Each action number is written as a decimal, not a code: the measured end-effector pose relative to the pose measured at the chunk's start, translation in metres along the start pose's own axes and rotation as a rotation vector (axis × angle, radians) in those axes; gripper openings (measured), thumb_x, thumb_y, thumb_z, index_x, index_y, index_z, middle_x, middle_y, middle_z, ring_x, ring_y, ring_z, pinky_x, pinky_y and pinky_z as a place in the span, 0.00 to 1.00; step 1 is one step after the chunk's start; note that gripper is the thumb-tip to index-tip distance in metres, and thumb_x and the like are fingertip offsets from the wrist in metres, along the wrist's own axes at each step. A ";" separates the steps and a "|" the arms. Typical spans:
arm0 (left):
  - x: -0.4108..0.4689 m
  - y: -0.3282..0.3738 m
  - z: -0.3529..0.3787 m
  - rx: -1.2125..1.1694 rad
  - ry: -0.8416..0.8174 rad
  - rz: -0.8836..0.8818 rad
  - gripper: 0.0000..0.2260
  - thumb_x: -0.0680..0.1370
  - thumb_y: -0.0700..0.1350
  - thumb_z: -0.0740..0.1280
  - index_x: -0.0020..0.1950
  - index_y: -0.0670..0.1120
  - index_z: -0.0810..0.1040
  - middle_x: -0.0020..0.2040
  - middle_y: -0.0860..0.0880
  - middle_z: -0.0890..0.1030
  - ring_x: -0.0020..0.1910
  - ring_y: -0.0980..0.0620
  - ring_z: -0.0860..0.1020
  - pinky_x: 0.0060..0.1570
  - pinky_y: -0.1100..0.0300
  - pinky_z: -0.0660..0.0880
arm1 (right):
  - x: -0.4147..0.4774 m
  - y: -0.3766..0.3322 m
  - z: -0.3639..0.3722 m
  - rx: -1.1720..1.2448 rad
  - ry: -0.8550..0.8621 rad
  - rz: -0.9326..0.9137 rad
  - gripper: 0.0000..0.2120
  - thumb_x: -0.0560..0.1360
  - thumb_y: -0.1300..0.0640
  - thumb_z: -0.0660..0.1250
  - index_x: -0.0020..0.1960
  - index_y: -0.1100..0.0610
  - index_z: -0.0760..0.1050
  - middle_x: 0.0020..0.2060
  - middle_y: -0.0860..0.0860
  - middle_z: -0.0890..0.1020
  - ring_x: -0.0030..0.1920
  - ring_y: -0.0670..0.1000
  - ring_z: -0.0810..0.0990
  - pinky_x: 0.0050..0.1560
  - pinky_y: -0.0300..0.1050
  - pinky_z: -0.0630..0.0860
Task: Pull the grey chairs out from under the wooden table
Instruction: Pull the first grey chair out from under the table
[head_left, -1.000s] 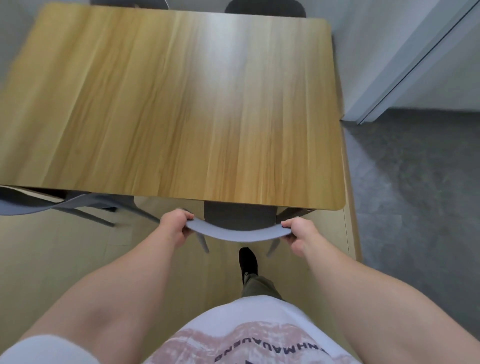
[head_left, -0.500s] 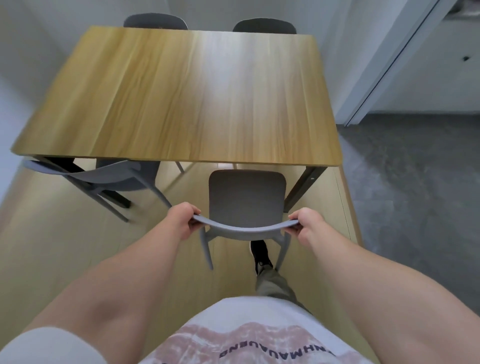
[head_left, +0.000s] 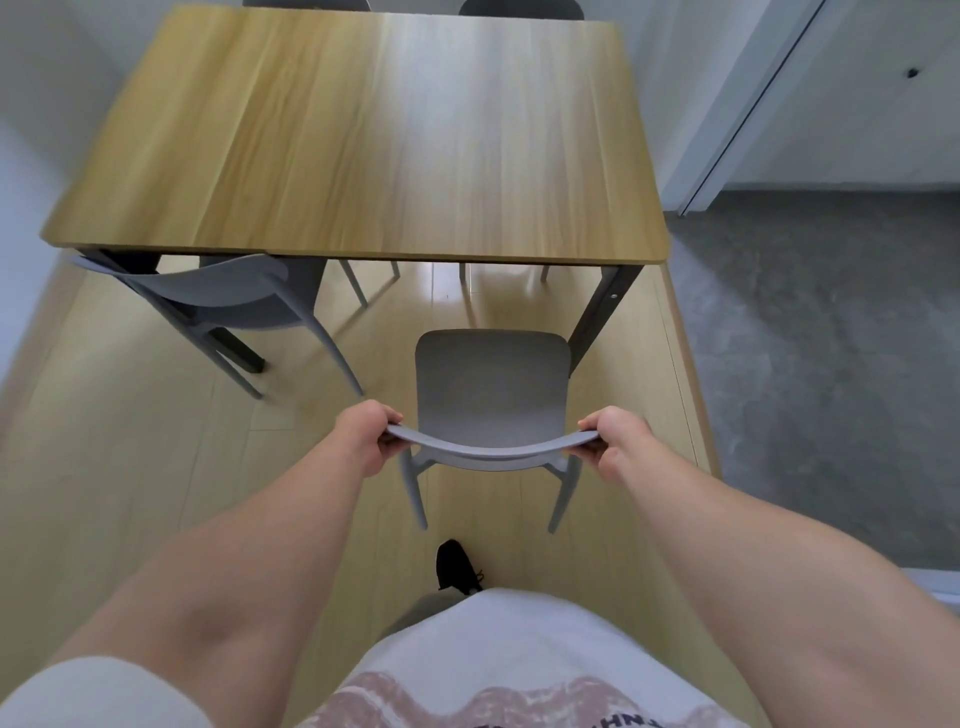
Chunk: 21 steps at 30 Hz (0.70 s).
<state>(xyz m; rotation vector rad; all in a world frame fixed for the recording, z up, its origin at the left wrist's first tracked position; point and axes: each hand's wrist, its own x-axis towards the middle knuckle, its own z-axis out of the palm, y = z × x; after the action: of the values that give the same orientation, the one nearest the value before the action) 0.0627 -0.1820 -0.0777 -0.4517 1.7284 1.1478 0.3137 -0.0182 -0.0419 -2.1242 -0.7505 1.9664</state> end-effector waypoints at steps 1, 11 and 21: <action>-0.003 -0.009 -0.001 -0.001 0.001 -0.001 0.06 0.78 0.31 0.60 0.42 0.38 0.71 0.41 0.42 0.74 0.38 0.44 0.76 0.35 0.53 0.77 | 0.001 0.007 -0.005 0.000 -0.006 0.005 0.05 0.77 0.71 0.61 0.46 0.66 0.75 0.45 0.61 0.79 0.42 0.59 0.82 0.28 0.51 0.80; -0.021 -0.094 -0.011 0.010 0.034 -0.028 0.07 0.78 0.32 0.60 0.41 0.39 0.71 0.39 0.43 0.73 0.36 0.45 0.75 0.35 0.53 0.77 | 0.015 0.081 -0.054 0.028 -0.027 0.052 0.05 0.76 0.71 0.62 0.43 0.65 0.73 0.42 0.60 0.78 0.39 0.58 0.81 0.21 0.46 0.79; -0.036 -0.159 -0.028 -0.018 0.047 -0.060 0.06 0.78 0.31 0.60 0.42 0.38 0.72 0.41 0.42 0.74 0.38 0.45 0.76 0.37 0.53 0.78 | 0.010 0.138 -0.085 0.007 -0.028 0.079 0.04 0.76 0.71 0.62 0.44 0.66 0.74 0.43 0.60 0.79 0.40 0.58 0.81 0.28 0.49 0.80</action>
<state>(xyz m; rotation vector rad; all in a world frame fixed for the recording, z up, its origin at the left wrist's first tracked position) 0.1803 -0.2901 -0.1219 -0.5417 1.7344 1.1194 0.4309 -0.1136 -0.1001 -2.1586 -0.6730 2.0390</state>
